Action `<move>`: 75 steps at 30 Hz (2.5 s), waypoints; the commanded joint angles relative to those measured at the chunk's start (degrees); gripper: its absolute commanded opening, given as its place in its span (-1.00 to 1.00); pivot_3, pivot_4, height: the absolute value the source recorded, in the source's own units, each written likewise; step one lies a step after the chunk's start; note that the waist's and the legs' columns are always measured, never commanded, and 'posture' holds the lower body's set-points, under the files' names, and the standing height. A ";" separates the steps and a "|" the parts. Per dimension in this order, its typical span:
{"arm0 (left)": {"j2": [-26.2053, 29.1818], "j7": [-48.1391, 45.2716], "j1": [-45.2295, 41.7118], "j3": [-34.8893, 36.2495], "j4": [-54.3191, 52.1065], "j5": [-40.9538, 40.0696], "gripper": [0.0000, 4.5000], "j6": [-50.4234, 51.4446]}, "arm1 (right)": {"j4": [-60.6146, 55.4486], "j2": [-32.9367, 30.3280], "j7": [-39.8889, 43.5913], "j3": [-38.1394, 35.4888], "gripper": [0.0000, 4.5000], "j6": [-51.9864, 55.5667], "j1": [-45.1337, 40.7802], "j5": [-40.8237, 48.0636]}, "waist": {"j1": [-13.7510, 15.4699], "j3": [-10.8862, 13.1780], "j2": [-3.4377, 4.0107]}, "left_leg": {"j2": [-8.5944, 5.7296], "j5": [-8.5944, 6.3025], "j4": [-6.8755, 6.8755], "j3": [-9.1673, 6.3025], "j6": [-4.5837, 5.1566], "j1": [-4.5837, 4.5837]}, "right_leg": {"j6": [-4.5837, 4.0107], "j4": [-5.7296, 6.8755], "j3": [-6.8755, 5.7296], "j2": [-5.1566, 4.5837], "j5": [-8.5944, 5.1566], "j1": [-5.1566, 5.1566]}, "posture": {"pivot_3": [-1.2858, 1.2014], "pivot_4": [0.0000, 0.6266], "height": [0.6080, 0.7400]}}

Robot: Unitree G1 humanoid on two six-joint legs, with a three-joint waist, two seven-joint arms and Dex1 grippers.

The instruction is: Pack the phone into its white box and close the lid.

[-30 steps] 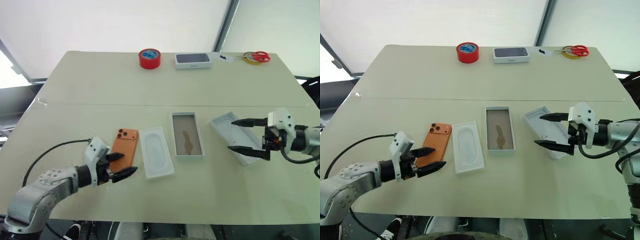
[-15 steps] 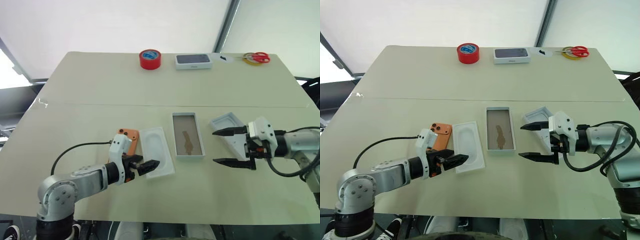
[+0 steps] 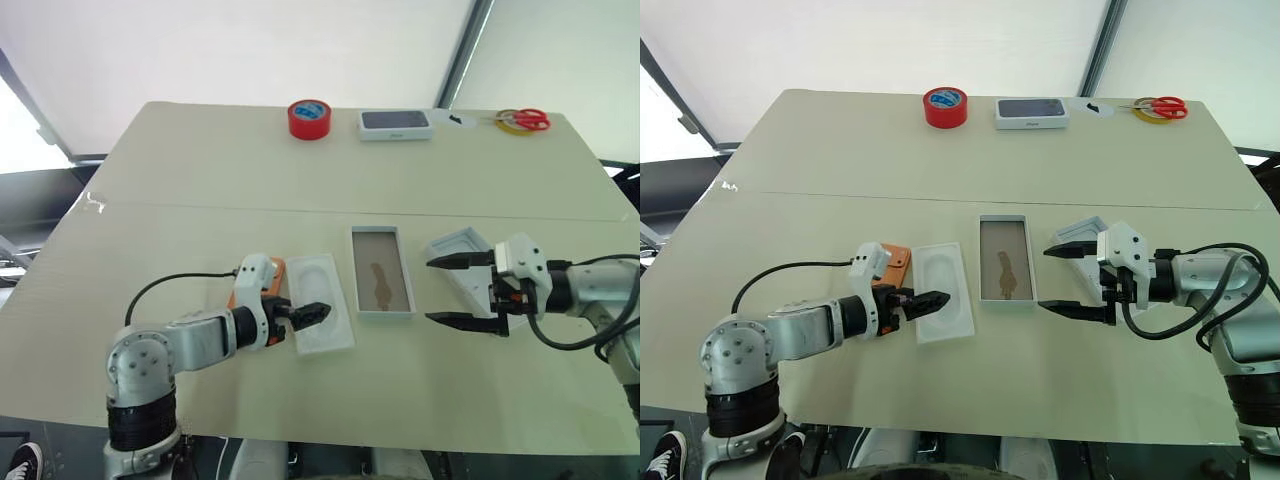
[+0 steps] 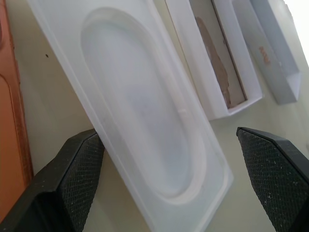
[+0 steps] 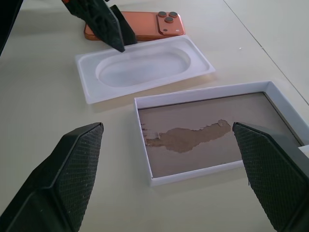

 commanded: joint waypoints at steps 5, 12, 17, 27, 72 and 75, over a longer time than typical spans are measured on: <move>-2.13 5.61 -0.28 2.49 5.23 -3.54 0.62 0.86 | -0.35 0.44 -1.10 -1.53 1.00 -1.02 -0.25 0.22 | -0.05 0.00 0.00 | 0.00 0.00 0.05 -0.01 0.00 0.00 | 0.00 0.00 -0.01 0.00 0.00 0.02 | 0.03 -0.52 0.84; -0.58 8.19 0.35 2.30 7.18 -7.58 0.19 0.63 | -0.36 0.33 -1.49 -1.34 1.00 -1.32 -0.46 0.02 | -0.14 0.01 -0.01 | 0.00 -0.01 0.05 -0.01 0.00 -0.03 | 0.00 -0.01 0.00 0.01 0.00 0.00 | 0.03 -0.52 0.84; -0.24 11.61 1.41 1.71 9.70 -13.34 0.19 -2.38 | -0.50 0.64 -2.14 -1.14 1.00 -1.49 -0.91 0.02 | -0.07 0.01 -0.01 | 0.00 -0.01 0.05 -0.01 0.00 -0.03 | 0.00 -0.02 0.00 0.00 0.00 0.00 | 0.03 -0.52 0.84; 5.34 18.61 2.67 -3.41 12.29 -25.12 -0.97 -10.91 | -3.89 0.80 -2.21 0.13 1.00 -0.70 0.21 0.62 | -0.14 0.00 0.00 | 0.01 -0.01 0.06 -0.02 0.00 -0.04 | -0.01 -0.03 0.01 -0.04 -0.01 -0.01 | 0.03 -0.52 0.84; 17.83 1.95 -10.46 -12.44 16.26 -21.56 -1.00 -25.00 | -6.80 12.30 -8.13 20.42 -0.41 6.66 -6.71 -13.00 | -0.25 0.27 -0.39 | -0.03 0.08 -0.21 0.00 -0.14 -0.09 | 0.00 -0.14 -0.03 0.03 0.00 -0.17 | 0.03 -0.52 0.84; 16.63 0.39 -11.17 -12.75 17.36 -19.19 -1.00 -24.76 | -7.78 11.07 -8.04 19.38 0.36 6.19 -5.91 -12.69 | -0.24 0.27 -0.39 | -0.02 0.08 -0.22 0.00 -0.14 -0.09 | 0.01 -0.14 -0.03 0.05 0.00 -0.19 | 0.03 -0.52 0.84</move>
